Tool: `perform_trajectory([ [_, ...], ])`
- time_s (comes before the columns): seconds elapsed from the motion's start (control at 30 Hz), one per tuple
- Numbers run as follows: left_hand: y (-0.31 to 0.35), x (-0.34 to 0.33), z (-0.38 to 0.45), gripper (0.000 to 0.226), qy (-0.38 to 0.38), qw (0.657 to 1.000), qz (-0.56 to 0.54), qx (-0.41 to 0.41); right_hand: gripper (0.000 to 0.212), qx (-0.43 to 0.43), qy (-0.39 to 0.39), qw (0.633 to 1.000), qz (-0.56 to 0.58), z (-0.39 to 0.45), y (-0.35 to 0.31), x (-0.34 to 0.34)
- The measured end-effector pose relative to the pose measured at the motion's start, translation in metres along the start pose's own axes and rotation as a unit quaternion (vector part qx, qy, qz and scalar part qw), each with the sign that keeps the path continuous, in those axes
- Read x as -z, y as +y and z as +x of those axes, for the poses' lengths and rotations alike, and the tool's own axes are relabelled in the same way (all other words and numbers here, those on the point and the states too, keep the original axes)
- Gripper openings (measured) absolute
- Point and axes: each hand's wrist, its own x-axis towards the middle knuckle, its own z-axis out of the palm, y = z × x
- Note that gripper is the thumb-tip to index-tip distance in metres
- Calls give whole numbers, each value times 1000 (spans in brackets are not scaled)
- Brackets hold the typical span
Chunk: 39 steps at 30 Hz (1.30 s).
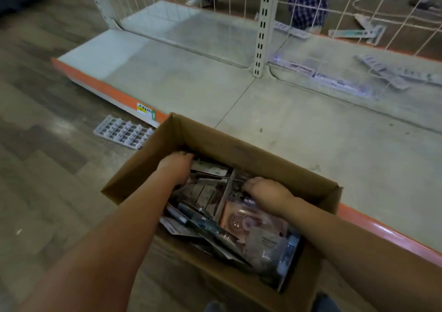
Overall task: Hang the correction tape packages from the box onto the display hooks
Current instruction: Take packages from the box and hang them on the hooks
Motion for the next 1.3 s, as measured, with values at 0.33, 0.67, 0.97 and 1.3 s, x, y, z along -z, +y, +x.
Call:
perform_trajectory([
  [0.33,-4,-11,11,46,-66,997,28,-16,38,-76,10,997,-8,16,-19,0],
  [0.67,3,-7,-15,13,47,987,154,25,31,-172,-56,982,-59,25,-30,-6],
  [0.97,-22,21,-36,23,103,959,-266,2,12,-163,-17,976,145,12,-18,2],
  [1.3,-20,40,-45,3,96,843,-528,-25,33,-107,55,921,371,-20,-1,33],
])
